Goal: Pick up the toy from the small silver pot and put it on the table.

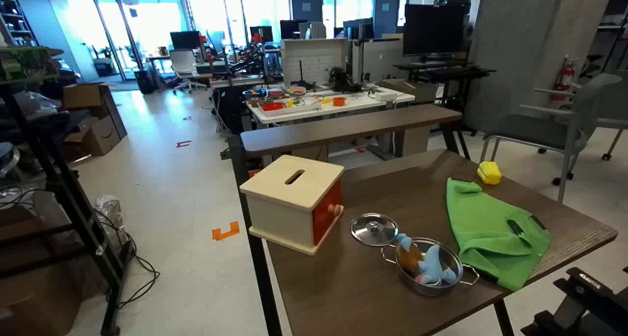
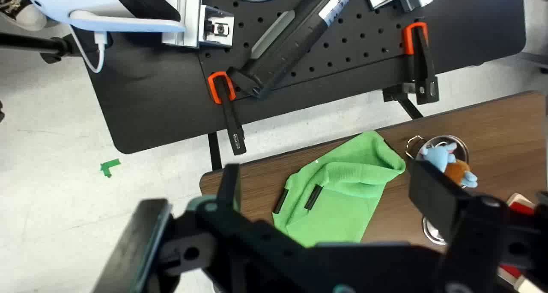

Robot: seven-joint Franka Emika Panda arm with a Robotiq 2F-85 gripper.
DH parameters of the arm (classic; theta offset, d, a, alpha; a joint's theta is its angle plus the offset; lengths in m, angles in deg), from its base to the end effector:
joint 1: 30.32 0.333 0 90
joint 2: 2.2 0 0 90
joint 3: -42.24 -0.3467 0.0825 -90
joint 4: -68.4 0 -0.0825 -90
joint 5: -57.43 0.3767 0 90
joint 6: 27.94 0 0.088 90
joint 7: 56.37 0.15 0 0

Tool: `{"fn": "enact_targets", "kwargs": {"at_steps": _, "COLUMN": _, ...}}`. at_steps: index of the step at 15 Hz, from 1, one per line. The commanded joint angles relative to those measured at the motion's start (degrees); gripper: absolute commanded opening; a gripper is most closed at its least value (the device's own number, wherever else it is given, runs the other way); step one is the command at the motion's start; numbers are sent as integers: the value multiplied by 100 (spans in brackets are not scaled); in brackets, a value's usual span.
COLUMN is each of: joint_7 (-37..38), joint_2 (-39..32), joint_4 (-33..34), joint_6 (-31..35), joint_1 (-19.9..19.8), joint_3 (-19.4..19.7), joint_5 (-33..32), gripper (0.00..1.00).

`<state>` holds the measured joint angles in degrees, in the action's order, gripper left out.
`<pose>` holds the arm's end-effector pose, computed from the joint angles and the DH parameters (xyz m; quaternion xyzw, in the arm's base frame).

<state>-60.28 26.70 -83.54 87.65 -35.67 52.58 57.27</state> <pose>0.3220 -0.0871 0.3775 -0.9929 0.0877 0.0607 0.0524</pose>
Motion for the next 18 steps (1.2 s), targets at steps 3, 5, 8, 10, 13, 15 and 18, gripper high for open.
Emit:
{"fn": "enact_targets", "kwargs": {"at_steps": 3, "joint_7": -220, "joint_2": -187, "joint_4": 9, "joint_6": 27, "joint_1": 51, "joint_3": -79, "joint_5": 157, "gripper": 100}}
{"fn": "enact_targets", "kwargs": {"at_steps": 5, "joint_7": -432, "joint_2": -399, "joint_4": -79, "joint_6": 250, "joint_1": 202, "joint_3": -120, "joint_5": 266, "gripper": 100}}
{"fn": "enact_targets", "kwargs": {"at_steps": 8, "joint_7": -597, "joint_2": -898, "joint_4": -235, "joint_6": 1000, "joint_1": 441, "joint_3": -231, "joint_5": 519, "gripper": 100}}
{"fn": "enact_targets", "kwargs": {"at_steps": 10, "joint_7": -647, "joint_2": -1371, "joint_4": -304, "joint_6": 1726, "joint_1": 642, "joint_3": -352, "joint_5": 703, "gripper": 100}}
{"fn": "enact_targets", "kwargs": {"at_steps": 13, "joint_7": -841, "joint_2": -2115, "joint_4": -286, "joint_6": 2748, "joint_1": 995, "joint_3": -574, "joint_5": 1073, "gripper": 100}}
{"fn": "enact_targets", "kwargs": {"at_steps": 15, "joint_7": -1001, "joint_2": -2670, "joint_4": -141, "joint_6": 3319, "joint_1": 1215, "joint_3": -776, "joint_5": 1438, "gripper": 100}}
{"fn": "enact_targets", "kwargs": {"at_steps": 18, "joint_7": -1435, "joint_2": -3528, "joint_4": 257, "joint_6": 4078, "joint_1": 1434, "joint_3": -1218, "joint_5": 2299, "gripper": 100}}
